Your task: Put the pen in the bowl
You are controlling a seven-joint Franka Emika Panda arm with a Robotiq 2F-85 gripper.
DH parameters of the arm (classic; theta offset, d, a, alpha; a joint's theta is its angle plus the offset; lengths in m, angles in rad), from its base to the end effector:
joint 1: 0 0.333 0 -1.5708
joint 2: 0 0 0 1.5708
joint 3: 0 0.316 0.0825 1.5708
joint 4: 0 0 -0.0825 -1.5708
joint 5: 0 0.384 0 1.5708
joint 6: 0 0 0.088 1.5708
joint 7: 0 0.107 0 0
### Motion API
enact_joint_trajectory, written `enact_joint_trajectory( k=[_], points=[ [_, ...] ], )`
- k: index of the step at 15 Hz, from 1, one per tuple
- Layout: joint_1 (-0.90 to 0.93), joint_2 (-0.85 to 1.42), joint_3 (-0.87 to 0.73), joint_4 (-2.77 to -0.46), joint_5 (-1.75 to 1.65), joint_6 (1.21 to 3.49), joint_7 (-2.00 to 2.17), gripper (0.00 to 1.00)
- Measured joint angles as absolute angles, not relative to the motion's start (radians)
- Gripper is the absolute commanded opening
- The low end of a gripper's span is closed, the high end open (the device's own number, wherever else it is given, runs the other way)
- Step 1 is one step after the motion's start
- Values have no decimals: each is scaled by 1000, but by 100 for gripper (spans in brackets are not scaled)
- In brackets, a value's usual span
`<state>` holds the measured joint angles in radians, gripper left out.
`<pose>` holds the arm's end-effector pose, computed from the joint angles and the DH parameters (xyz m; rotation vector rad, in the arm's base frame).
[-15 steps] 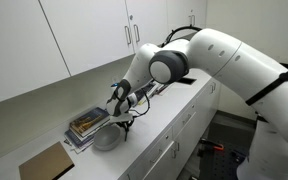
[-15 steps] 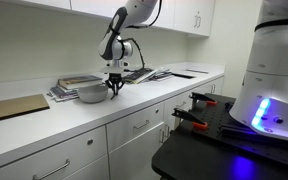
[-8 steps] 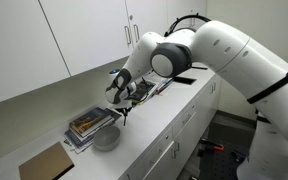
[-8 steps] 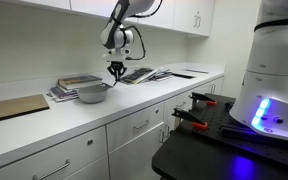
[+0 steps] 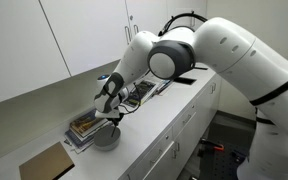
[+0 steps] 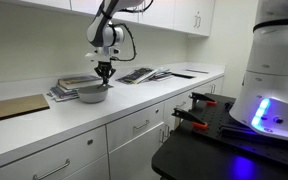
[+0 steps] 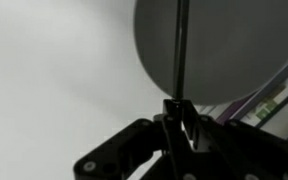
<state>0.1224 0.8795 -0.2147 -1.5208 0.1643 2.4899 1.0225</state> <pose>0.7149 -0.0417 0.1554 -2.6249 1.7106 -0.1962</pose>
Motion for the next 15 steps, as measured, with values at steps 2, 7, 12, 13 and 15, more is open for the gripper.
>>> enact_joint_trajectory(
  k=[2, 7, 12, 13, 15],
  points=[
    [144, 879, -194, -1540, 172, 2523, 1054, 4],
    [158, 879, -163, -1568, 192, 2609, 1070, 14],
    [155, 877, -166, -1571, 197, 2615, 1070, 61],
    [155, 873, -168, -1573, 197, 2616, 1070, 69],
    [153, 854, -168, -1586, 197, 2625, 1069, 84]
  ],
)
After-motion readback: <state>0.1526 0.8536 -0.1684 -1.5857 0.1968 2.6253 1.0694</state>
